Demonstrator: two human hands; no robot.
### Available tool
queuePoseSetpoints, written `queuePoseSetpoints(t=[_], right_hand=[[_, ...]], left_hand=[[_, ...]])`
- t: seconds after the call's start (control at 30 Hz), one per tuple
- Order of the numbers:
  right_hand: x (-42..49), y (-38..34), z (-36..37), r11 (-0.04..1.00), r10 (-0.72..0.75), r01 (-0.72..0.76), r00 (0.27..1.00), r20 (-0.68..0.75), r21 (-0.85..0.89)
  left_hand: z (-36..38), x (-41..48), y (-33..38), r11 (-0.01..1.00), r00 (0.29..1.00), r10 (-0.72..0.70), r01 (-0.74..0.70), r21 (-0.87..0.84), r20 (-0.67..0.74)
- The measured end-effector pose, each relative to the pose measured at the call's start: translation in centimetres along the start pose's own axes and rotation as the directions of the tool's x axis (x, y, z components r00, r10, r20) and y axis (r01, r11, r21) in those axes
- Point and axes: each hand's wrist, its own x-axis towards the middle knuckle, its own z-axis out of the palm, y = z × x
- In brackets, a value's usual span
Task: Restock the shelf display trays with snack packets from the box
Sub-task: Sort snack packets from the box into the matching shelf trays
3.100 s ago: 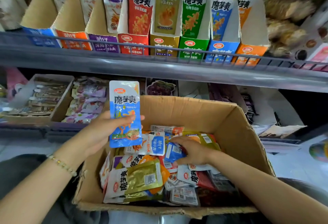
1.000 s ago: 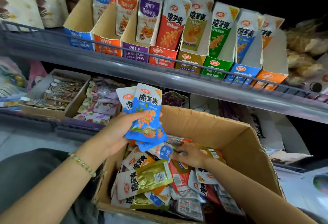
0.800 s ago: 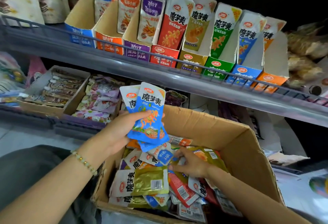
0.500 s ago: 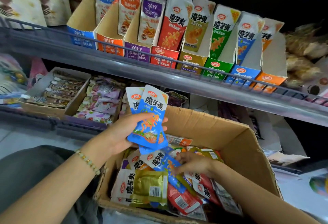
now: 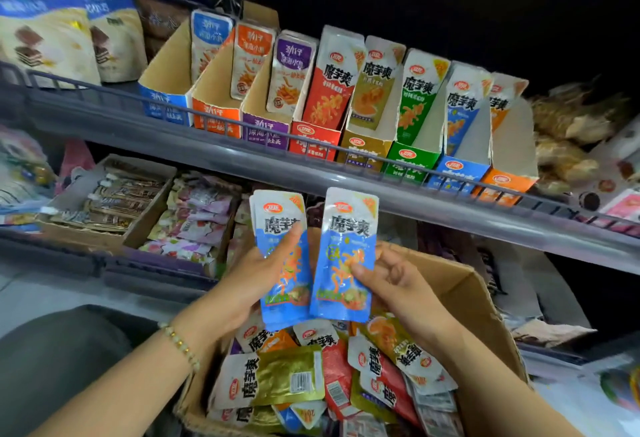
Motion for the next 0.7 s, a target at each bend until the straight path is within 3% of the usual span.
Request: queuePoseSetpoints(t=[0.1, 0.2, 0.27, 0.33, 0.43, 0.53, 0.7], right_hand=[[1.0, 0.5, 2.9, 0.993, -0.069, 0.066, 0.997, -0.031, -0.098], [2.0, 0.0, 4.1, 0.986, -0.115, 0.091, 0.977, -0.177, -0.141], [2.6, -0.4, 4.3, 0.997, -0.059, 0.05, 0.977, -0.203, -0.053], [3.0, -0.7, 4.8, 0.999, 0.043, -0.04, 0.991, -0.127, 0.022], [3.2, -1.1, 6.4, 0.977, 0.135, -0.119, 0.987, -0.082, 0.175], [3.6, -1.4, 7.7, 0.955, 0.126, -0.067, 0.974, -0.19, 0.29], [4.2, -2.4, 8.0, 0.95, 0.045, 0.076, 0.927, -0.373, 0.302]], left_hand=[[0.6, -0.2, -0.5, 0.997, 0.999, 0.049, -0.05, 0.05, 0.022], [0.1, -0.1, -0.4, 0.995, 0.997, 0.069, -0.07, 0.067, 0.018], [-0.1, -0.1, -0.1, 0.993, 0.995, 0.084, -0.088, 0.075, 0.052], [-0.2, -0.1, 0.0, 0.994, 0.995, 0.067, -0.073, 0.075, 0.074], [-0.1, -0.2, -0.3, 0.997, 1.0, 0.024, -0.024, 0.077, 0.012], [-0.2, 0.1, -0.9, 0.988, 0.992, 0.088, -0.075, 0.138, -0.091], [0.4, -0.6, -1.0, 0.951, 0.979, 0.197, -0.204, 0.232, 0.057]])
